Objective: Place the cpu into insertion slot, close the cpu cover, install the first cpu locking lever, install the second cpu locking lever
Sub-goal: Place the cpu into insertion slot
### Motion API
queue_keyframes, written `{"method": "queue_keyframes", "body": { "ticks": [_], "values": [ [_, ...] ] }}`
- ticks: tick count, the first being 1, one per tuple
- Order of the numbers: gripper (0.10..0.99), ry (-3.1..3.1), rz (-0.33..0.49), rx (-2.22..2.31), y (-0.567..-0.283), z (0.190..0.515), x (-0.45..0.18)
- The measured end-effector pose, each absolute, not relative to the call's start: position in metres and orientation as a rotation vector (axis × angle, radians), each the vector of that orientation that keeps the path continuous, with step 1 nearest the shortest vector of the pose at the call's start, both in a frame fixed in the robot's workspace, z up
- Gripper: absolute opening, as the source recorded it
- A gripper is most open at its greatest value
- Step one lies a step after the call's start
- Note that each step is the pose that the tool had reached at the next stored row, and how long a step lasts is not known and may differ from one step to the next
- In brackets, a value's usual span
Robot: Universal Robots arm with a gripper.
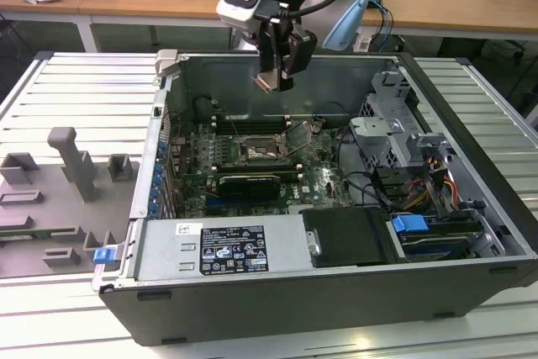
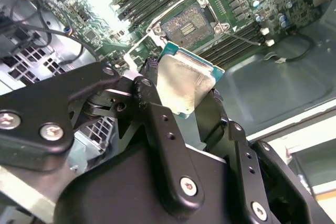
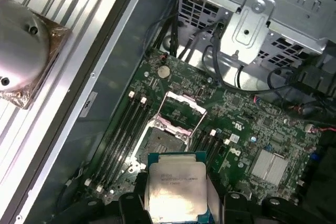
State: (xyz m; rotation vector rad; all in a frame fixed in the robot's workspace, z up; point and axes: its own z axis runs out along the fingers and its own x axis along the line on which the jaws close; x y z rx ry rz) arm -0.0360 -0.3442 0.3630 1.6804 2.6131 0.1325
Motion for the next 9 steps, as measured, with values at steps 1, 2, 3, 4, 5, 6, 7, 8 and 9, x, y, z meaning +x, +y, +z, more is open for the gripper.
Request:
{"method": "queue_keyframes", "body": {
  "ticks": [1, 2, 3, 4, 5, 6, 7, 8, 9],
  "values": [
    [0.529, 2.598, 0.132, 1.703, -0.3442, 0.3627, -0.0360],
    [0.529, 2.587, 0.132, 1.719, -0.3442, 0.3625, -0.0360],
    [0.529, 2.564, 0.131, 1.750, -0.3442, 0.3622, -0.0360],
    [0.529, 2.546, 0.130, 1.774, -0.3442, 0.3619, -0.0360],
    [0.529, 2.523, 0.130, 1.806, -0.3442, 0.3617, -0.0360],
    [0.529, 2.511, 0.129, 1.822, -0.3442, 0.3615, -0.0360],
    [0.529, 2.500, 0.129, 1.836, -0.3442, 0.3614, -0.0360],
    [0.529, 2.488, 0.128, 1.851, -0.3442, 0.3613, -0.0360],
    [0.529, 2.475, 0.128, 1.867, -0.3442, 0.3611, -0.0360]
  ]
}}
